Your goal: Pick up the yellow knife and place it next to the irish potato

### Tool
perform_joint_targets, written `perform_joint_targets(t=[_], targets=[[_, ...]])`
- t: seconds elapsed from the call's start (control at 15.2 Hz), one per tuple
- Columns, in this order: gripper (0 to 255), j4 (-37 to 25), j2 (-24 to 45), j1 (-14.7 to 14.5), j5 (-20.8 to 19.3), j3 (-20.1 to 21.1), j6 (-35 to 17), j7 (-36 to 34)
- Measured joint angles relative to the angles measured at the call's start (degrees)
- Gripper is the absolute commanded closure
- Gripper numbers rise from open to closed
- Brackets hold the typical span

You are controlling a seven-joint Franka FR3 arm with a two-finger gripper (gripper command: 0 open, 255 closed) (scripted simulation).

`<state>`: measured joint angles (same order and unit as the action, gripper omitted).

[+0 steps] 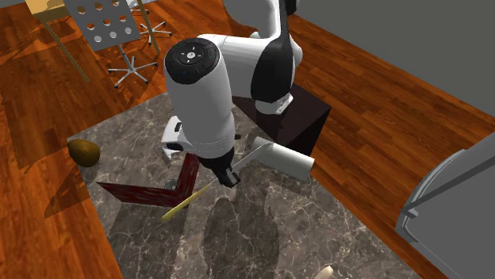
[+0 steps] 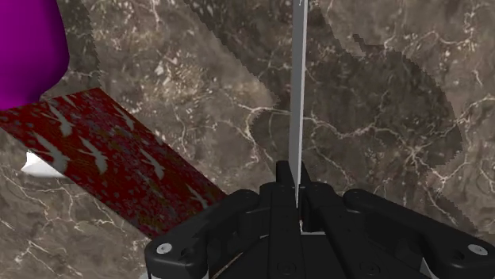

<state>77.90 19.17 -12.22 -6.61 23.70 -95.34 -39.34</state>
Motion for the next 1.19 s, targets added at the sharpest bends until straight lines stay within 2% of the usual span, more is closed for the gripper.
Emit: perform_joint_targets(t=[0.66, 1.19], targets=[[255, 9.52, -7.25, 9.58, 3.48, -3.9, -2.86, 12.82], [255, 11.1, -9.27, 16.24, 4.8, -8.06, -2.61, 23.64]])
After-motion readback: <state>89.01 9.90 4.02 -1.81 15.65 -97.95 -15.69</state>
